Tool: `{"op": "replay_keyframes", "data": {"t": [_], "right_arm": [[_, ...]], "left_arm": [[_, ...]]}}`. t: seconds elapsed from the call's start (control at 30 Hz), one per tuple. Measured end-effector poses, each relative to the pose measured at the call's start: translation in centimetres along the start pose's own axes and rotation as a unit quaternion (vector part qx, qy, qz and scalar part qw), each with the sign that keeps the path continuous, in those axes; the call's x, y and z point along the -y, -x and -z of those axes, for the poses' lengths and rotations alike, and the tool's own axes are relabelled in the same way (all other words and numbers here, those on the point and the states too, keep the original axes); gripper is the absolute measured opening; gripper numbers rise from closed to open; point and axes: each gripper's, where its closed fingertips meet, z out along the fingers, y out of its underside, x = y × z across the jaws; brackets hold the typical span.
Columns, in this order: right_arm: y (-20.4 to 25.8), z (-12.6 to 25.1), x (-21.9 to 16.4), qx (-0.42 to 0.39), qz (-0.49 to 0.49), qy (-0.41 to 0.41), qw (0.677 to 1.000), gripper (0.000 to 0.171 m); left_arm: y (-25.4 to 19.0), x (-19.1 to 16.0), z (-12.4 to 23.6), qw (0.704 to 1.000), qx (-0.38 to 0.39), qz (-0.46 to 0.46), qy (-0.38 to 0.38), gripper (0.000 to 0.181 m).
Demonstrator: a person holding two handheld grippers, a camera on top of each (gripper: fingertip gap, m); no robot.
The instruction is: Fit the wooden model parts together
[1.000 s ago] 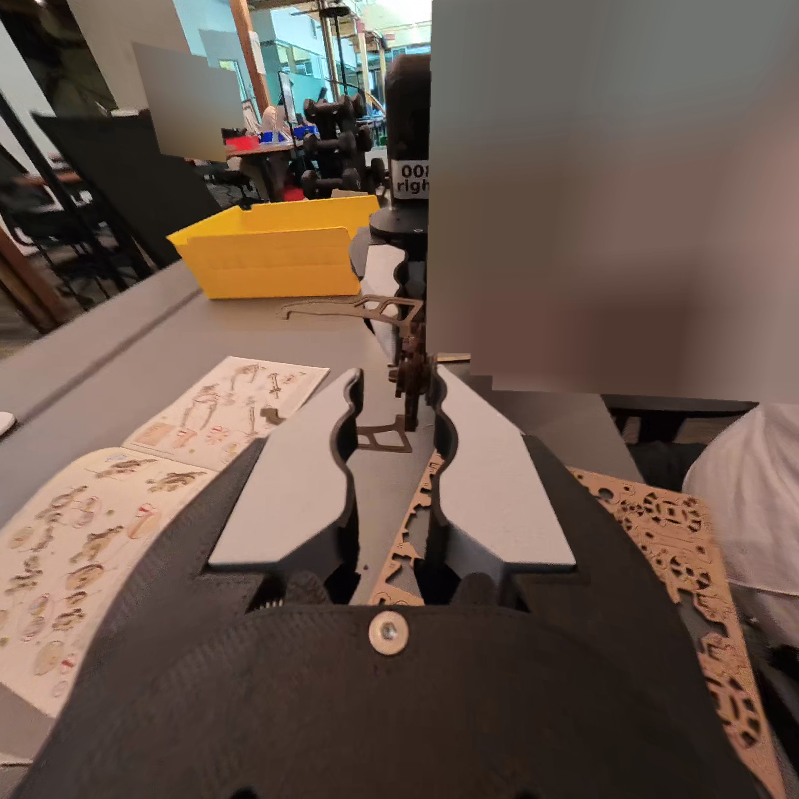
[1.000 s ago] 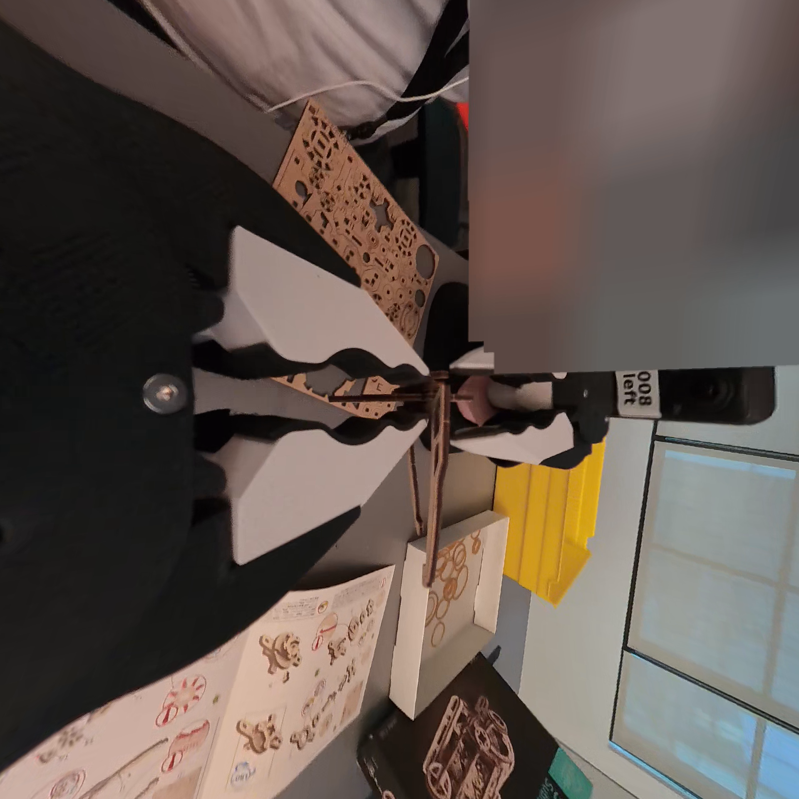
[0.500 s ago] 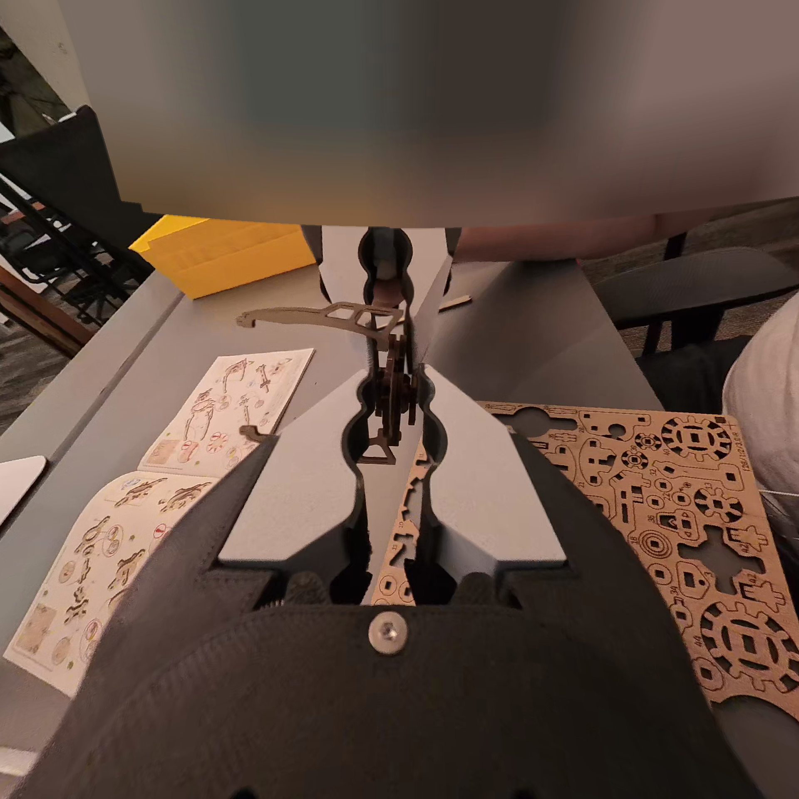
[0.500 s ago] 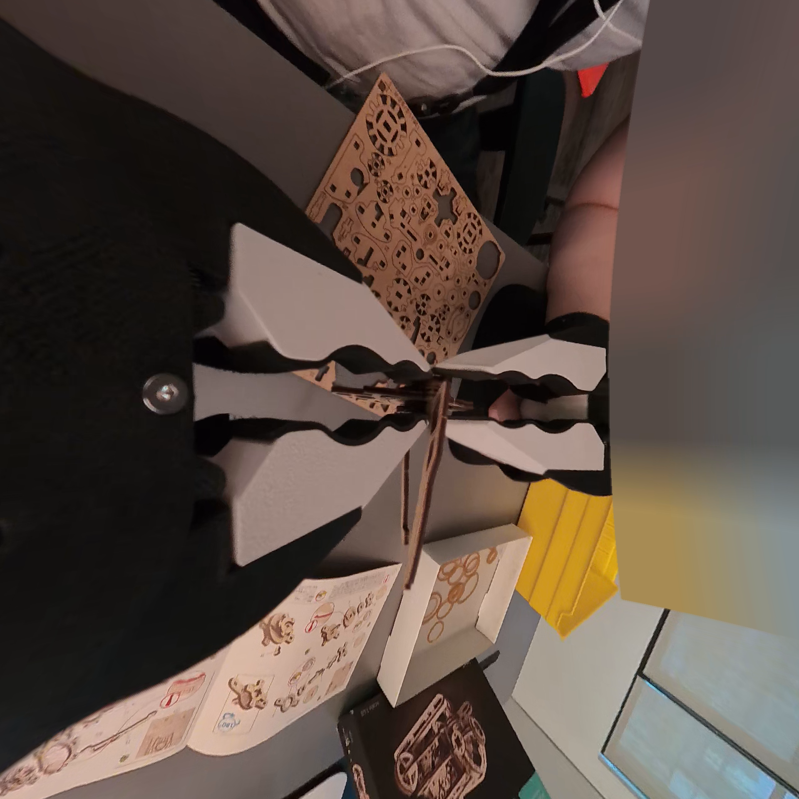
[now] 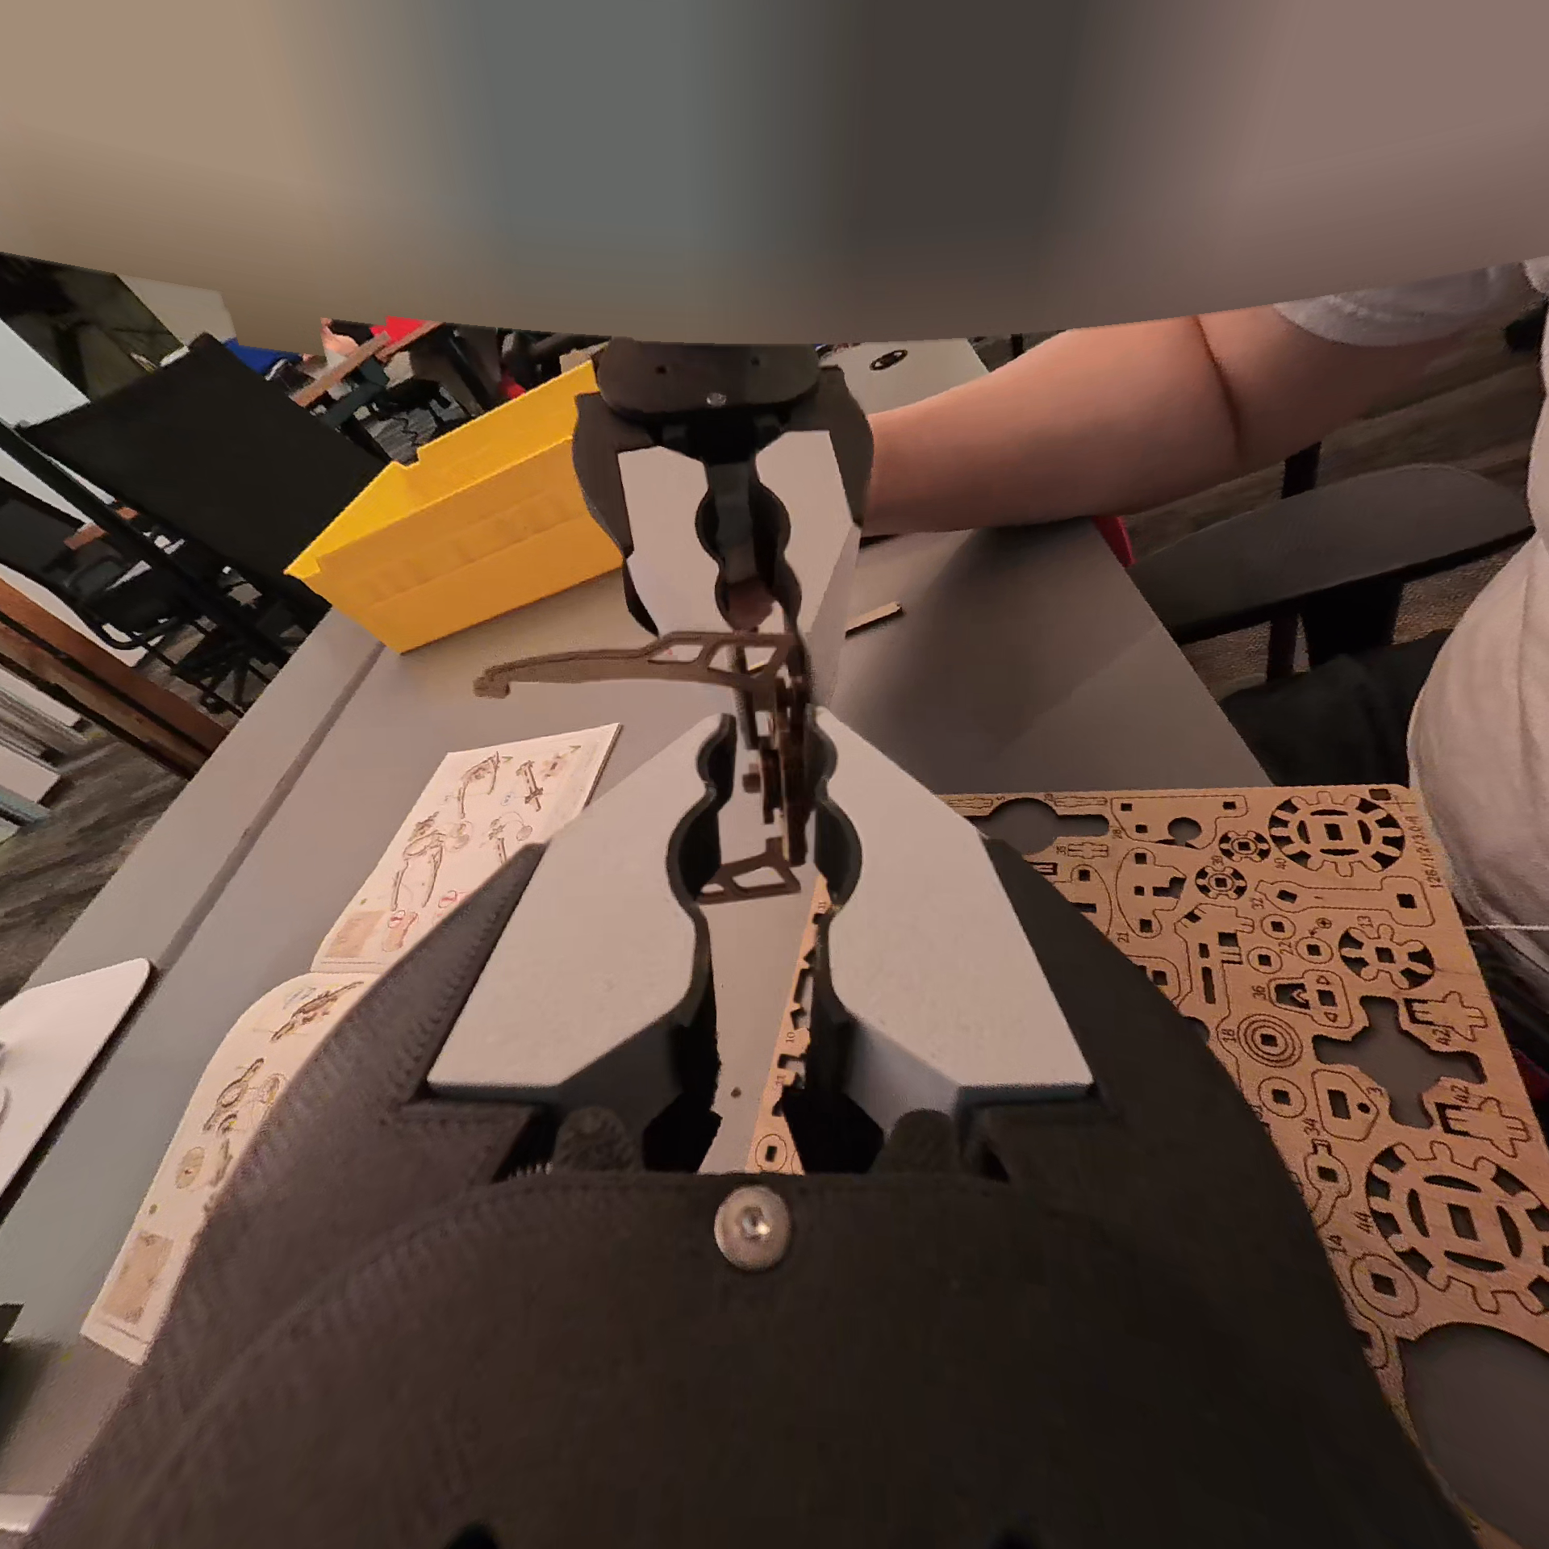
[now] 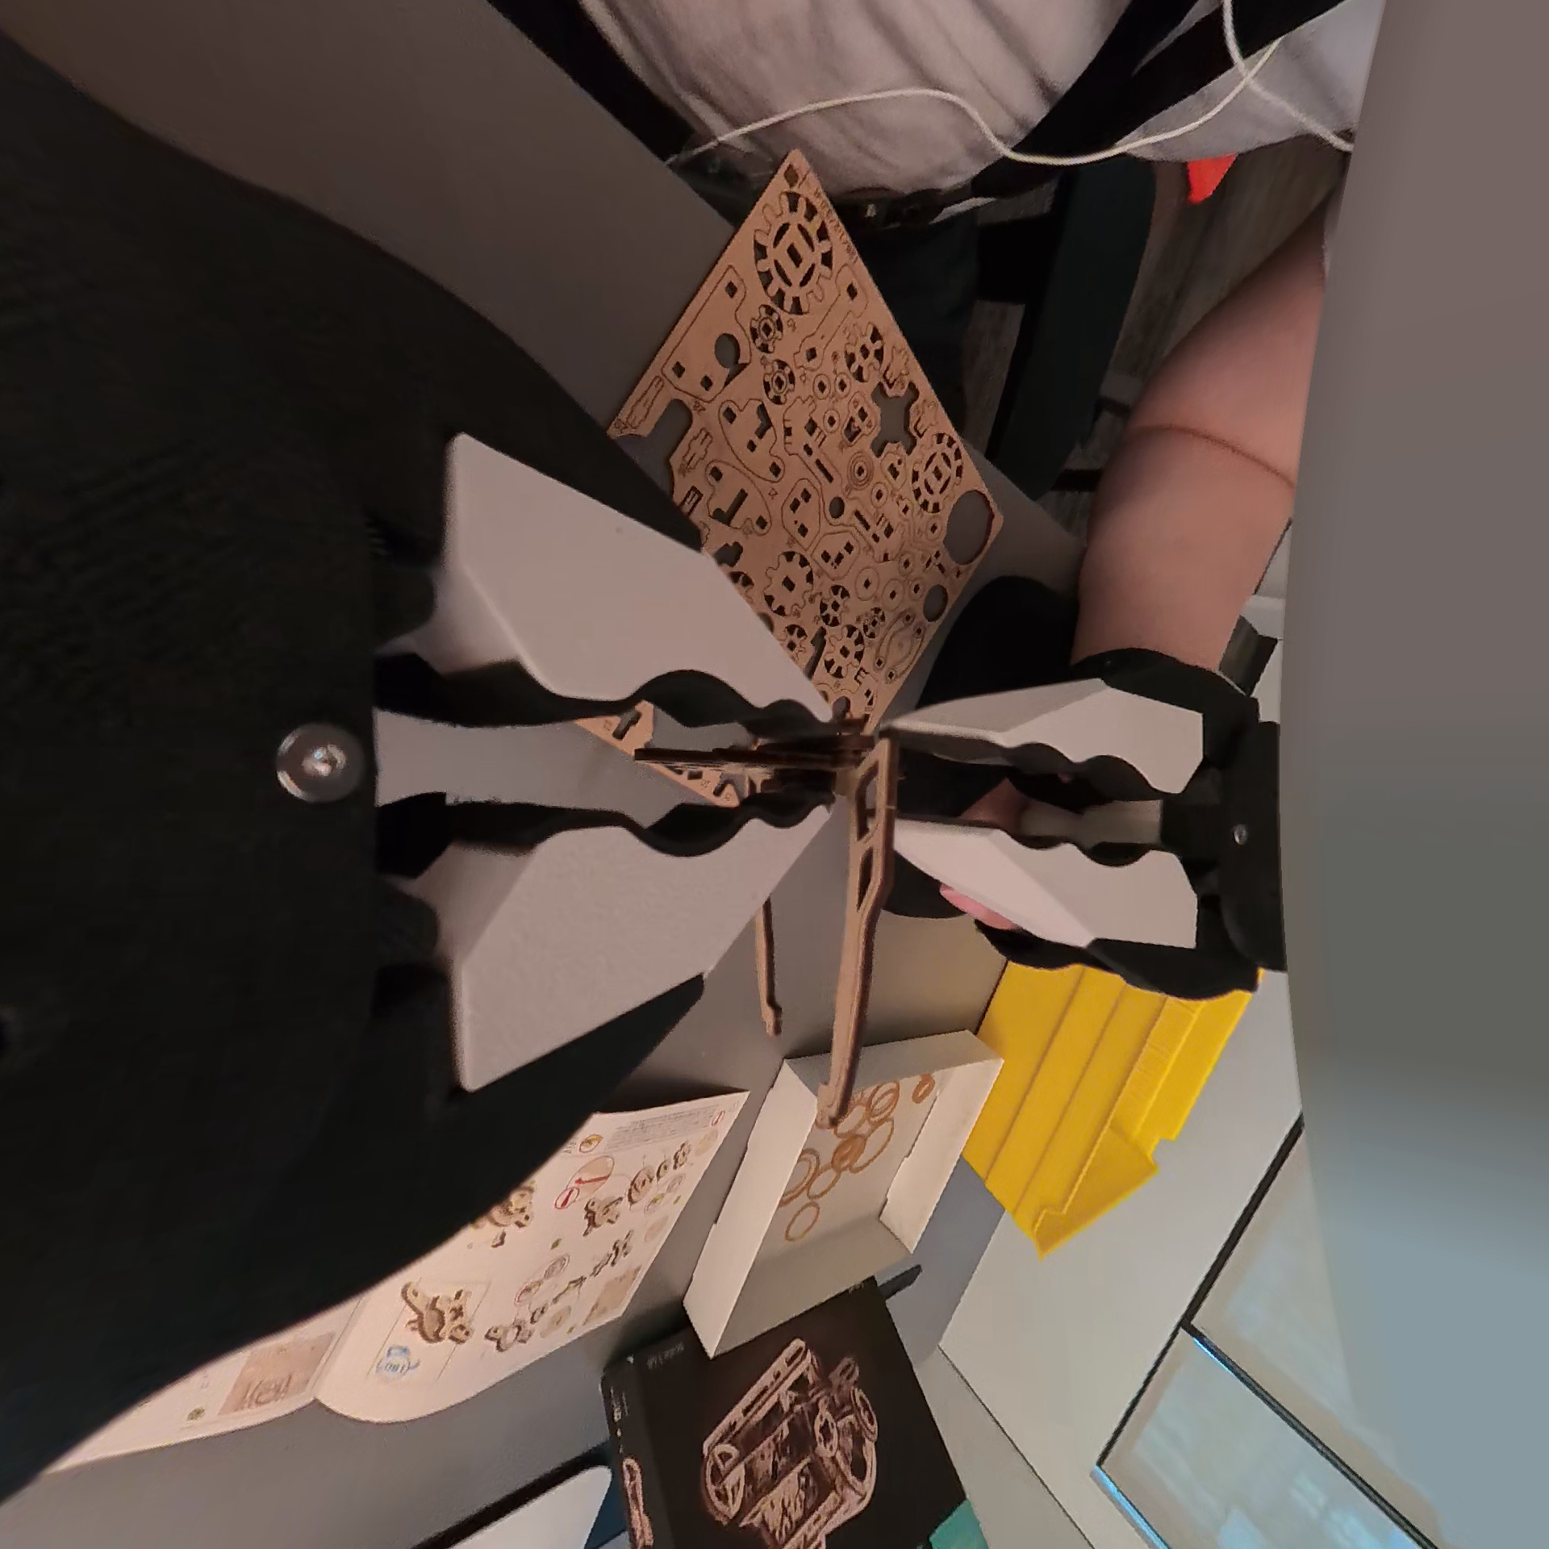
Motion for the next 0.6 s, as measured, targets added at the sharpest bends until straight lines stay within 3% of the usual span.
{"op": "replay_keyframes", "data": {"t": [0.17, 0.6], "right_arm": [[0.15, -0.24, 0.05, 0.006, -0.009, -0.009, 1.0, 0.009], [0.5, -0.06, 0.86, 0.043, -0.067, -0.048, 0.996, 0.01]], "left_arm": [[-0.25, -0.76, -0.48, 1.0, 0.005, -0.018, 0.023, 0.012], [-0.9, 0.16, -0.36, 1.0, -0.013, -0.008, -0.006, 0.005]]}}
